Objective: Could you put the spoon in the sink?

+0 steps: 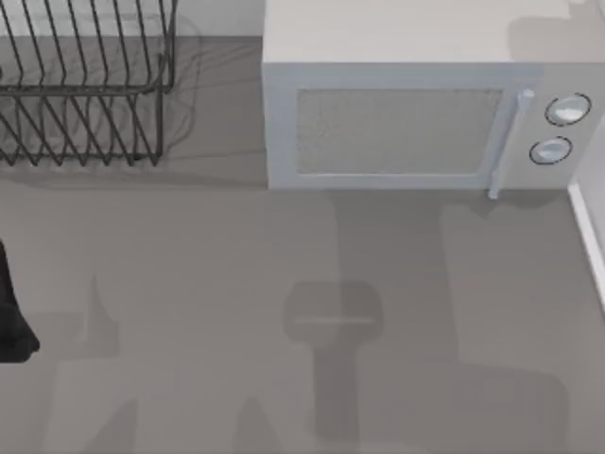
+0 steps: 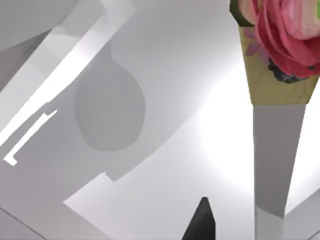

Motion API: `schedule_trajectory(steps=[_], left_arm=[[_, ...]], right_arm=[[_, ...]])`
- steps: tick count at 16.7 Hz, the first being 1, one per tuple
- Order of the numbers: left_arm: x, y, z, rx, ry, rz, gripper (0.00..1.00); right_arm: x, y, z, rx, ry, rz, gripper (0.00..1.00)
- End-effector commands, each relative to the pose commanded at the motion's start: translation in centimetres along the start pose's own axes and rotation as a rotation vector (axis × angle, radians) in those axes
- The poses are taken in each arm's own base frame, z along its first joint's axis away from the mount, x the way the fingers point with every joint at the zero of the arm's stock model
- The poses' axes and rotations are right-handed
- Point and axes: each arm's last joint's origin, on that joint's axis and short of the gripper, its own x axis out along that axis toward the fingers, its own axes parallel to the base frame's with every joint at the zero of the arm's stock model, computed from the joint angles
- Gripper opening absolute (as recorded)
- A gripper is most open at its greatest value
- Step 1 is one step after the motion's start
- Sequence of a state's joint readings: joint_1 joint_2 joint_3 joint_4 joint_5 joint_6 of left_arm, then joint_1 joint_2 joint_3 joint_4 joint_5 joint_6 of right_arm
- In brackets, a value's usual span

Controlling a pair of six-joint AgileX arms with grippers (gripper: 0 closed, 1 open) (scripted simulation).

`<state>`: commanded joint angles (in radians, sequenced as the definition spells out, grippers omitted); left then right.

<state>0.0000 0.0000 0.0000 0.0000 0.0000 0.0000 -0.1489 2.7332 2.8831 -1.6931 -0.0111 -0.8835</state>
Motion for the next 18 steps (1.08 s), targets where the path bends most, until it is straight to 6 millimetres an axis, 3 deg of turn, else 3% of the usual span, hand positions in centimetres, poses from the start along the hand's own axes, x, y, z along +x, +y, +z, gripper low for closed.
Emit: schedule_trajectory(steps=[3,8,15,18], left_arm=[[0.0,0.0,0.0,0.000,0.000,0.000,1.00],[0.0,0.0,0.0,0.000,0.000,0.000,1.00],[0.0,0.0,0.0,0.000,0.000,0.000,1.00],[0.0,0.0,0.0,0.000,0.000,0.000,1.00]], right_arm=[[0.7,-0.1,0.3,-0.005,-0.006,-0.007,0.00],[4.3,-0.1,-0.1,-0.001,0.023,0.027,0.00],[4.7,0.0,-0.3,0.001,0.008,0.009,0.00],[4.7,0.0,-0.3,0.001,0.008,0.009,0.23]])
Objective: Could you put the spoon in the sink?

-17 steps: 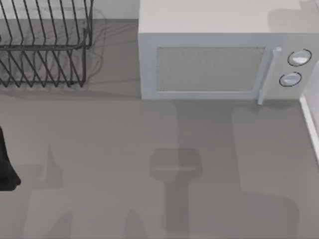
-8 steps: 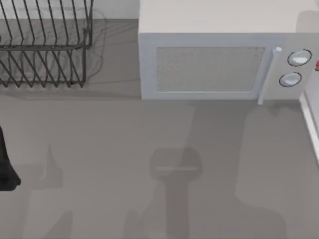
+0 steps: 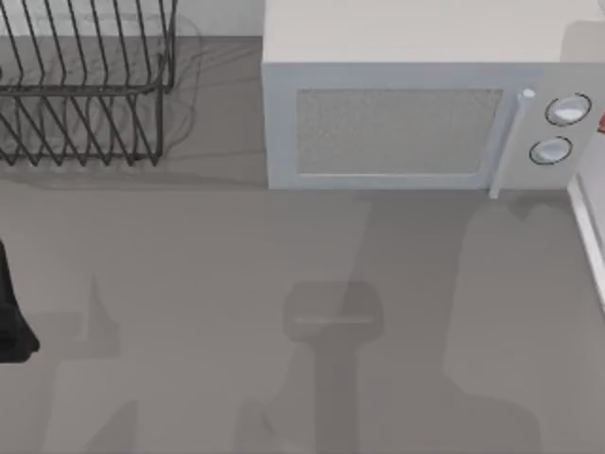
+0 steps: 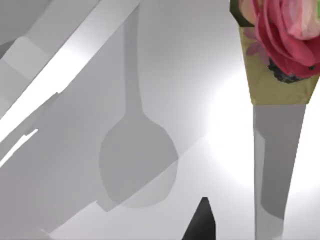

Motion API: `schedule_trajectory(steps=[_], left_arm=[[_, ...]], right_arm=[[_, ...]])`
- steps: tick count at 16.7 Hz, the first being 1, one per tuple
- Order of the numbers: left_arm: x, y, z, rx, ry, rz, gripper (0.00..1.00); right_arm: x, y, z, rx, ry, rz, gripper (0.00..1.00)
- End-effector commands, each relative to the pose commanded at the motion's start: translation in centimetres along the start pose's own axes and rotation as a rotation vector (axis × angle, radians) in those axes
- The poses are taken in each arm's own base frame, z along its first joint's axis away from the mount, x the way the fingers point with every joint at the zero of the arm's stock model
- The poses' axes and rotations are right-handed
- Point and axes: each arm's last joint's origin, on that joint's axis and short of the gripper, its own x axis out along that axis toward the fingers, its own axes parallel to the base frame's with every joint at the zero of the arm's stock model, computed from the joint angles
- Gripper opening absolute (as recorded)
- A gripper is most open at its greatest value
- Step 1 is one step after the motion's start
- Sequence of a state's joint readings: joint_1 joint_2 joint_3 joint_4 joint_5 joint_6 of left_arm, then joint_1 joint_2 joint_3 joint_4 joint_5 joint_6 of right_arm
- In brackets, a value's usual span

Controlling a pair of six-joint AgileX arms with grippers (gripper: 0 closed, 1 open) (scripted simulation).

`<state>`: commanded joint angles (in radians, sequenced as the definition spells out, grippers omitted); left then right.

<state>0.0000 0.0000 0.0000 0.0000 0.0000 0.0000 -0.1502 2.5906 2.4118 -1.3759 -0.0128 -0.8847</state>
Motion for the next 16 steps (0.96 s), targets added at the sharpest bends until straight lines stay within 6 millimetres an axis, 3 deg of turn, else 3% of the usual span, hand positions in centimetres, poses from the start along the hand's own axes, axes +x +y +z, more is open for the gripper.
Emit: schedule_trajectory(steps=[10,16], left_arm=[[0.00,0.00,0.00,0.000,0.000,0.000,1.00],[0.00,0.00,0.00,0.000,0.000,0.000,1.00]], right_arm=[[0.00,0.00,0.00,0.000,0.000,0.000,0.98],[0.00,0.00,0.00,0.000,0.000,0.000,1.00]])
